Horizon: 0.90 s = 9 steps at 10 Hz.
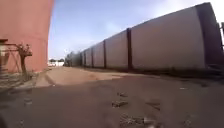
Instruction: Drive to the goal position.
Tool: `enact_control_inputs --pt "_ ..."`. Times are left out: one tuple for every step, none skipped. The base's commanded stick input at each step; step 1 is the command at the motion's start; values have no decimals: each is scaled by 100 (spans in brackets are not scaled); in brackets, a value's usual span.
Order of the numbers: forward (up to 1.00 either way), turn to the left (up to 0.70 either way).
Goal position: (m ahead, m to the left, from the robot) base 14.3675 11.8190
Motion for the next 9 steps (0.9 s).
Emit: enact_control_inputs --pt "100 13" --pt "100 0" --pt "100 0" --pt "100 0" --pt "100 0" --pt "100 0" --pt "100 0" --pt "100 0" --pt "100 0"
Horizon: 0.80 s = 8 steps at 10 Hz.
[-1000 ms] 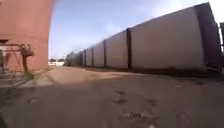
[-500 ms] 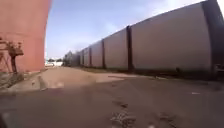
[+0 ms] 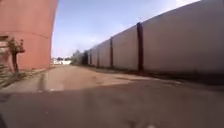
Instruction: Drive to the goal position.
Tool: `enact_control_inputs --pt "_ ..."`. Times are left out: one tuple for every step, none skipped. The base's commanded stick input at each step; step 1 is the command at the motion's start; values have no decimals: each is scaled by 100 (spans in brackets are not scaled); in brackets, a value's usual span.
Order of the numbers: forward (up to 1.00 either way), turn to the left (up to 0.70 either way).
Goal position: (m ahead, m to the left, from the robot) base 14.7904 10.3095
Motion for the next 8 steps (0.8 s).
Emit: enact_control_inputs --pt "100 0" --pt "100 0" --pt "100 0" --pt "100 0" --pt "100 19" --pt "100 27" --pt "100 27" --pt "100 12"
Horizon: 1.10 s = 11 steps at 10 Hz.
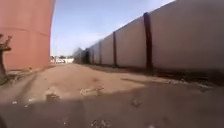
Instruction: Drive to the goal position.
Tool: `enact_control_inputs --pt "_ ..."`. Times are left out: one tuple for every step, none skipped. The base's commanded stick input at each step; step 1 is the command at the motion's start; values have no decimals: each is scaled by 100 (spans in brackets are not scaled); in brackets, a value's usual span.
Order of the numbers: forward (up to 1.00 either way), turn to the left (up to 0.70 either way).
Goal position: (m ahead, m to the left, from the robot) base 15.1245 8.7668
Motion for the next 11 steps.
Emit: enact_control_inputs --pt "100 0" --pt "100 0" --pt "100 0" --pt "100 0" --pt "100 0" --pt "100 0" --pt "100 0" --pt "100 0" --pt "100 0" --pt "100 0" --pt "100 0"
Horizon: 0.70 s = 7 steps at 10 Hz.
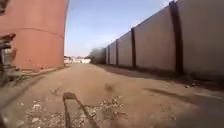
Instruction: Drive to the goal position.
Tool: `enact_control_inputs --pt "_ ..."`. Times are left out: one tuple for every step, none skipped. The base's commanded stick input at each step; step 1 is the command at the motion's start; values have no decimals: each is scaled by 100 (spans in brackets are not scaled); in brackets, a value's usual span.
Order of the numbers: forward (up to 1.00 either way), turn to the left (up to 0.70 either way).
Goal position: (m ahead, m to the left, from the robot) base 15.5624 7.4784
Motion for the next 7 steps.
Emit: enact_control_inputs --pt "100 0" --pt "100 0" --pt "100 0" --pt "100 0" --pt "100 0" --pt "100 0" --pt "100 0"
